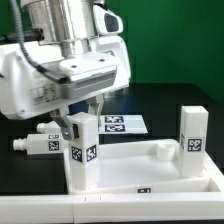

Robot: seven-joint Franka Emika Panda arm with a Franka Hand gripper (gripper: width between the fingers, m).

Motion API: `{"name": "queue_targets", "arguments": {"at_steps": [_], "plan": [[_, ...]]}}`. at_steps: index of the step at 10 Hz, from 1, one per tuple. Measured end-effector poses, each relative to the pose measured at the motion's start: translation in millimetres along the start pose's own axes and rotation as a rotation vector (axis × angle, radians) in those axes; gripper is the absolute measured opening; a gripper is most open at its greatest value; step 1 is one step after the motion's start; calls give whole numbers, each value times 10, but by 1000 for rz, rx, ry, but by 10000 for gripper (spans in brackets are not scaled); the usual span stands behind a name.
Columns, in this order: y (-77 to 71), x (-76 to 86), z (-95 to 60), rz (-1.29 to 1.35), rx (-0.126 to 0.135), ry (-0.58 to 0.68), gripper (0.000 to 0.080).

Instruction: Assemble desk

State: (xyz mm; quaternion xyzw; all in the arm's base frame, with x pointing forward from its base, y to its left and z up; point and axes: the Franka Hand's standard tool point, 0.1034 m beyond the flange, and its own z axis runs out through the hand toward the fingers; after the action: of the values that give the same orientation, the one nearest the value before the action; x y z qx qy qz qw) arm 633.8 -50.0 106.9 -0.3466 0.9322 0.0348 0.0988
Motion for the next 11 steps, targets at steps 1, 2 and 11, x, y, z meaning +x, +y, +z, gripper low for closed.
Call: {"name": "queue_targets", "arguments": {"at_steps": [1,2,11], "plan": [[5,2,7,-57,-1,1,290],[14,0,12,-129,-5,8,387],[40,24,-36,-1315,-111,59,649]]}}
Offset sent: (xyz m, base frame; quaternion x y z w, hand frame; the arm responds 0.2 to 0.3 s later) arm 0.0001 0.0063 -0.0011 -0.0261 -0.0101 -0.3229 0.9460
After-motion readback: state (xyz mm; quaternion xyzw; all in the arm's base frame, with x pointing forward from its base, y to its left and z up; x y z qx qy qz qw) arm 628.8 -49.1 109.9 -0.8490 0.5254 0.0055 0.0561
